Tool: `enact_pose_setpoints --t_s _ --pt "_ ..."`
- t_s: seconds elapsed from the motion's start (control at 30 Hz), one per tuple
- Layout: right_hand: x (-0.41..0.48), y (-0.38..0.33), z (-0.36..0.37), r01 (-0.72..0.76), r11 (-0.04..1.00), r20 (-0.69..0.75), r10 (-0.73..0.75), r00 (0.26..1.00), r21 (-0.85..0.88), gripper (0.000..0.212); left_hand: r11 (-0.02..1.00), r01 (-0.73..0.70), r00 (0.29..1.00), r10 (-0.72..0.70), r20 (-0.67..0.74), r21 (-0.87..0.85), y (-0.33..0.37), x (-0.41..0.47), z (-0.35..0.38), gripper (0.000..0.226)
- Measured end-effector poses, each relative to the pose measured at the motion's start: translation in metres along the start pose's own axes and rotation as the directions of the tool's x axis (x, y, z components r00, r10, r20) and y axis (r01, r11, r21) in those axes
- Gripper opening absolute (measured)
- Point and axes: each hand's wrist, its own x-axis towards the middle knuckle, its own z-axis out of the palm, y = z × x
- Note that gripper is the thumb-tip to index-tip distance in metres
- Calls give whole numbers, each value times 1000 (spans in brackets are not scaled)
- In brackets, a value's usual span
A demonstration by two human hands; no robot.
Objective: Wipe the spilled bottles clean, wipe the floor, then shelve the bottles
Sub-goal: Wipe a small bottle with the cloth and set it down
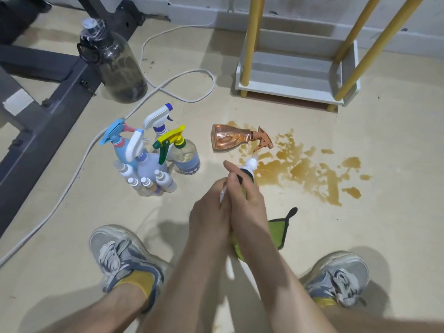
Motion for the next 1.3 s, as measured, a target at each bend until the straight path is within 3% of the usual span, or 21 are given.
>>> enact_pose_setpoints --t_s 0.17,0.23,0.3,0.37,0.43,0.5,0.57,0.63,0.73,0.77,0.83,0.9,0.93,0.97,1.03,1.07,1.1,1.13,1.17,1.23,1.3 --pt "37 -18 -29 -10 975 -148 -24 989 -223 32 983 -116 991 105 82 145 10 -15 -8 35" --pt "50 -24 -42 31 875 -73 -75 995 -482 35 942 -219 975 218 36 253 14 -17 -16 44" --pt "49 -28 -44 126 777 120 -65 991 -617 41 948 -266 961 275 -25 174 16 -12 -28 45" --pt "32 -33 -40 244 768 270 -97 958 -592 42 979 -175 976 158 -150 -107 15 -2 -33 34" --pt "11 -33 -35 360 716 363 -159 918 -598 33 984 -25 969 -19 -246 -174 9 12 -30 32" --pt "-3 -37 -32 444 606 481 -113 869 -660 42 972 133 962 -173 -211 -191 1 27 -31 36" --pt "-2 -41 -34 436 568 569 71 819 -698 67 946 240 963 -260 -68 -220 -3 35 -36 37" --pt "3 -45 -38 394 616 615 194 764 -683 70 940 273 962 -269 47 -204 -6 37 -41 31" --pt "19 -42 -44 251 787 664 252 704 -564 34 943 161 984 -130 122 -290 -1 32 -46 32" --pt "23 -39 -47 130 843 698 335 633 -522 24 949 97 988 -55 146 -301 4 30 -48 33" --pt "26 -33 -52 -123 889 817 454 355 -440 19 947 -11 969 90 232 -320 15 24 -55 32" --pt "27 -28 -53 -289 891 912 394 110 -350 24 920 -75 928 206 311 -385 22 20 -64 25" --pt "25 -29 -52 -314 895 926 362 101 -316 30 902 -94 917 243 316 -421 24 18 -69 17" --pt "24 -32 -51 -311 900 916 367 164 -306 36 893 -108 920 257 297 -437 24 18 -72 11" --pt "19 -41 -47 -192 917 781 398 481 -349 43 902 -91 966 183 185 -421 18 20 -75 11" --pt "16 -45 -44 -35 901 669 347 657 -433 49 915 -54 988 106 111 -400 15 21 -75 14" --pt "12 -48 -39 168 810 569 232 789 -562 61 924 -8 998 30 51 -381 14 21 -75 20" --pt "7 -49 -34 356 639 511 68 857 -681 73 930 39 999 -33 24 -366 13 21 -75 23" --pt "2 -46 -29 517 435 513 -139 847 -737 79 933 89 996 -84 30 -349 13 21 -75 23" --pt "-7 -36 -28 680 105 575 -449 684 -726 70 918 191 981 -167 99 -346 14 21 -79 24" --pt "-7 -28 -28 698 -37 579 -590 562 -715 61 877 262 964 -222 146 -401 16 20 -83 23"
